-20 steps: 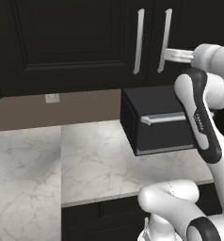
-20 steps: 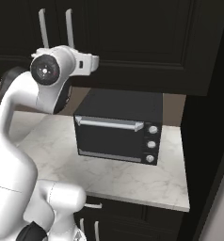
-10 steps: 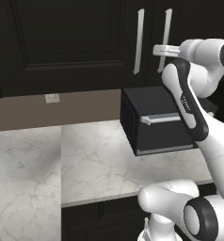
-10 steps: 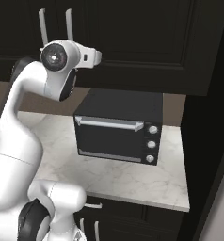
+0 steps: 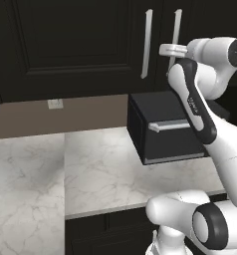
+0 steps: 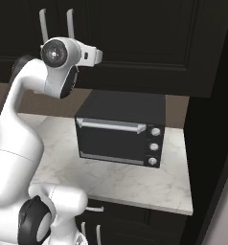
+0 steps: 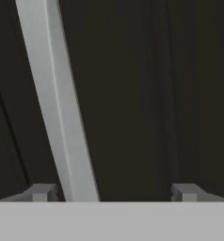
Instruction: The dining table condiment station is running low on shaker. Refill the condiment station by opening the cabinet and taking the shaker from the cabinet and placing it on the dining table.
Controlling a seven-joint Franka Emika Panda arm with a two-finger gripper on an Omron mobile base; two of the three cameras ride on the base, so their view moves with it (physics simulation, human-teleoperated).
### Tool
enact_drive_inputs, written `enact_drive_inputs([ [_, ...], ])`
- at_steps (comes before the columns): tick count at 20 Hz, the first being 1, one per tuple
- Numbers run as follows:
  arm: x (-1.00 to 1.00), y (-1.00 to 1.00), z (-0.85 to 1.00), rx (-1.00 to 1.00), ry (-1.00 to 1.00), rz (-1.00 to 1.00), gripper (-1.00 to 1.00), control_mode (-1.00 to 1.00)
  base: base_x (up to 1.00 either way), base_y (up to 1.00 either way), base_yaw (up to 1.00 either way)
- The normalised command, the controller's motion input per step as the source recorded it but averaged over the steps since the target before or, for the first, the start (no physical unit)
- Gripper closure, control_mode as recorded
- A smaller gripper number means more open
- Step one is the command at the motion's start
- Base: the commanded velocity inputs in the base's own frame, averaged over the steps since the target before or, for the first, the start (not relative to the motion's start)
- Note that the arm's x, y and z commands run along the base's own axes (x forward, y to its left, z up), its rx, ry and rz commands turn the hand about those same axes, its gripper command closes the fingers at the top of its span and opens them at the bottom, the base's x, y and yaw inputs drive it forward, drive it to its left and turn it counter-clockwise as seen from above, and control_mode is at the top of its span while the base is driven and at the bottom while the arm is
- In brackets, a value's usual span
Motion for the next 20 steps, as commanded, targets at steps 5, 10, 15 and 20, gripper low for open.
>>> enact_drive_inputs([
  [5, 0.34, 0.1, 0.0, 0.0, 0.0, 0.0, 1.0, -1.0, 0.0, 0.0, 0.0],
  [10, 0.42, 0.18, 0.0, 0.0, 0.0, 0.0, 1.0, -1.0, 0.0, 0.0, 0.0],
  [15, 0.24, 0.41, 0.0, -0.02, 0.0, 0.0, 1.0, -1.0, 0.0, 0.0, 0.0],
  [20, 0.22, 0.37, 0.0, -0.03, 0.01, 0.0, 1.0, -1.0, 0.0, 0.0, 0.0],
])
